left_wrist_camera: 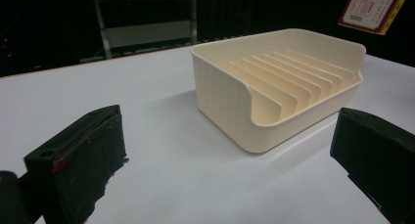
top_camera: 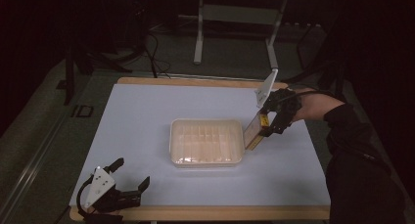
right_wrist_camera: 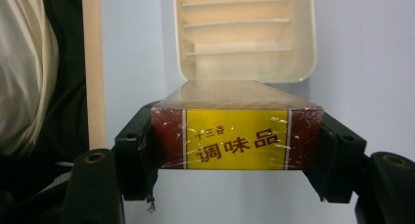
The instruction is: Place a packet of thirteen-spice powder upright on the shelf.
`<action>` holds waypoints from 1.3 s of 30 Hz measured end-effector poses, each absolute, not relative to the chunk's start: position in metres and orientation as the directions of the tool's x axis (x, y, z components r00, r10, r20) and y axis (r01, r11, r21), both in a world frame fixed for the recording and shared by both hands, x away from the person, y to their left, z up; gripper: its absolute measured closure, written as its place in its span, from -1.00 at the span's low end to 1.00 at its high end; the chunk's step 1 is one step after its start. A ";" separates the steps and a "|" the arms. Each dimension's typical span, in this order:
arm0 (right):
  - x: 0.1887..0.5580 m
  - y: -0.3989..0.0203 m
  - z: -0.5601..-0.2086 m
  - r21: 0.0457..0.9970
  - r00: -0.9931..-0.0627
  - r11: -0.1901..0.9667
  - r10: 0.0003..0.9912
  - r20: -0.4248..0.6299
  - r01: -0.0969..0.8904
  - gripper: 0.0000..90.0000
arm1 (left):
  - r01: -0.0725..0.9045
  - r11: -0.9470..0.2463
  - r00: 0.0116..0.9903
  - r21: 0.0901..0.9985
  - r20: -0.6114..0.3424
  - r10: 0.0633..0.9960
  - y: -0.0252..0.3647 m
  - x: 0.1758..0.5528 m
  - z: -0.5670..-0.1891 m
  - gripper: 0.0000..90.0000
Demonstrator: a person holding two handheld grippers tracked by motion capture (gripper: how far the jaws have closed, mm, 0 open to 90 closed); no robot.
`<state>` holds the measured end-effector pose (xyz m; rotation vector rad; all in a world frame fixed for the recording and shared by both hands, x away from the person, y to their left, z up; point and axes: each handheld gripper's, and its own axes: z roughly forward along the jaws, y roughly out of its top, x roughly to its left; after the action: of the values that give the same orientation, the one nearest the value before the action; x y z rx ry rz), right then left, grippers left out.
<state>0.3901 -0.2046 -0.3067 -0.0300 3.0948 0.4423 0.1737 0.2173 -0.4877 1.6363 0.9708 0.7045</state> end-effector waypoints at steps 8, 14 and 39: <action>0.388 -0.189 -0.308 0.321 -0.999 0.946 -0.053 -0.013 -0.054 -0.29 | 0.241 -0.114 0.498 0.964 -0.022 0.867 0.218 0.173 -0.487 -1.00; 0.385 -0.176 -0.311 0.348 -0.995 0.932 -0.090 -0.033 -0.095 -0.29 | 0.238 -0.117 0.503 0.964 -0.020 0.864 0.217 0.174 -0.487 -1.00; 0.389 -0.126 -0.333 0.466 -0.988 0.872 -0.152 -0.034 -0.150 -0.29 | 0.237 -0.117 0.507 0.965 -0.020 0.862 0.217 0.173 -0.487 -1.00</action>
<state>0.3894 -0.1259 -0.3329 -0.2461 3.0434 0.7568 0.1730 0.2174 -0.4873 1.6395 0.9538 0.7026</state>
